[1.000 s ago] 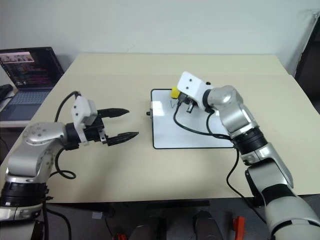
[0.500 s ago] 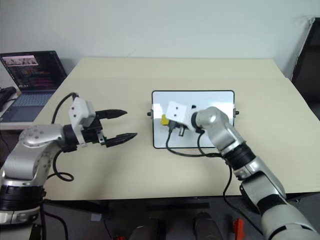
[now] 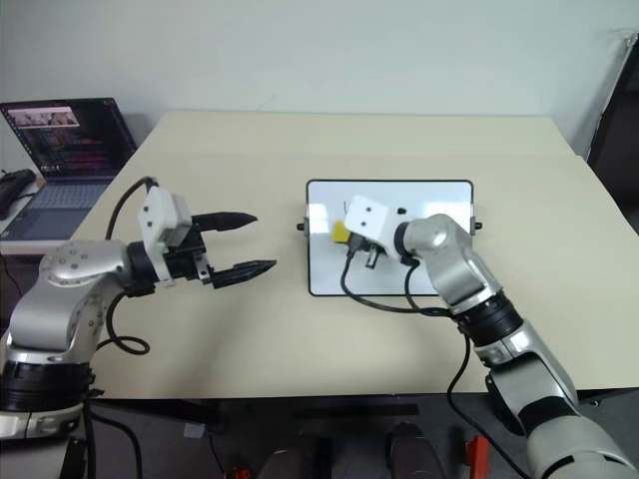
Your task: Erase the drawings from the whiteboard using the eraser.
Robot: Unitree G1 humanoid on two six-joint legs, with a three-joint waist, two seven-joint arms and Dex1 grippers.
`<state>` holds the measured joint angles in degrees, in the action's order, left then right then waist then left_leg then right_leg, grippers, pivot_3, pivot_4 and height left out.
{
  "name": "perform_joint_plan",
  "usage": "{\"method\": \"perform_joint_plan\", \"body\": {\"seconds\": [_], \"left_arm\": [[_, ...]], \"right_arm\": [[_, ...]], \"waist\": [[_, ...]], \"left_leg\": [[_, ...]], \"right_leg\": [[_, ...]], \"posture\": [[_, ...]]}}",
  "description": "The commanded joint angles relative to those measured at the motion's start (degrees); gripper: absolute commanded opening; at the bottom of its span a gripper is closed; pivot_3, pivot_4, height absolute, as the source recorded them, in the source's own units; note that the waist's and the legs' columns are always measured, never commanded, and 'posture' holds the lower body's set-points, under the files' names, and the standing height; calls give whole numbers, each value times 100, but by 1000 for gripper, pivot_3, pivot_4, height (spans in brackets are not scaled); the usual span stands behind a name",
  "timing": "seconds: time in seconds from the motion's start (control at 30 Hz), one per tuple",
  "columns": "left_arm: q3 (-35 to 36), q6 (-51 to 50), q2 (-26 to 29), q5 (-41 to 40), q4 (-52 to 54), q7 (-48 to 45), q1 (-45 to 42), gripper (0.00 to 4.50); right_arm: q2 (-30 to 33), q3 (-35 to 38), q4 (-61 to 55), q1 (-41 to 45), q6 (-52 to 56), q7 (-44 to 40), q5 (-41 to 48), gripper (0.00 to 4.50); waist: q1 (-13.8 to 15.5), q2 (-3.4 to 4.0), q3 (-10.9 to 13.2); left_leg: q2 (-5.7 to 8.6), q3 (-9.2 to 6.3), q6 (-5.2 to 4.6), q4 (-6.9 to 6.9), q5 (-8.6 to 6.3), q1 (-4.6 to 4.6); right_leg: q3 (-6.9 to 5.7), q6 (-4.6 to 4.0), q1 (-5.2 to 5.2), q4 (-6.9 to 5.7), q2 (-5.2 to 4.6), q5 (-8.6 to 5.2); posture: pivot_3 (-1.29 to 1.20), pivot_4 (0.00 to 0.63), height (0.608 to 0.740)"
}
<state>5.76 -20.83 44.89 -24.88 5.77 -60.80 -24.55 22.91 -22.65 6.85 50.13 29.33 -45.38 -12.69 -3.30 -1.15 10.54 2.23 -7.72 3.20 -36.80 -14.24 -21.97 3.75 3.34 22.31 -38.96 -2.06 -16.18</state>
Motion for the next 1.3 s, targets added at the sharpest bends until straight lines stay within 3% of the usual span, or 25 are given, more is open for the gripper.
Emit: {"method": "perform_joint_plan", "body": {"seconds": [0.03,0.6,0.9,1.1,1.3], "left_arm": [[-31,127,-38,19,-2,-21,-181,4500],[-15,143,-14,16,-52,-40,-201,4500],[-65,182,-85,39,-80,1,-229,4500],[-42,181,-98,27,-46,21,-187,4500],[-24,173,-87,10,-46,13,-198,4500]], "right_arm": [[66,103,482,329,-19,524,-394,680],[-75,137,1197,701,103,1120,-544,679],[-607,-428,589,339,516,714,-546,679],[-599,-860,149,-79,733,280,-572,679],[-519,-527,-199,-105,1062,42,-279,678]], "waist": [[-7,0,0],[11,-1,-1],[-54,-1,-1],[-41,-1,-1],[-14,-1,-1]], "left_leg": [[1,1,0,2,0,1],[2,3,-14,-10,19,13],[0,0,-14,3,19,13],[0,-4,-14,3,19,14],[0,-5,-14,2,19,13]], "right_leg": [[1,0,0,0,0,0],[-2,8,-18,-2,0,6],[8,6,-6,-2,4,7],[7,6,-8,-1,1,7],[3,6,-9,-1,1,7]], "posture": [[0,150,740],[0,150,740],[0,150,740],[0,150,740],[0,150,740]]}}
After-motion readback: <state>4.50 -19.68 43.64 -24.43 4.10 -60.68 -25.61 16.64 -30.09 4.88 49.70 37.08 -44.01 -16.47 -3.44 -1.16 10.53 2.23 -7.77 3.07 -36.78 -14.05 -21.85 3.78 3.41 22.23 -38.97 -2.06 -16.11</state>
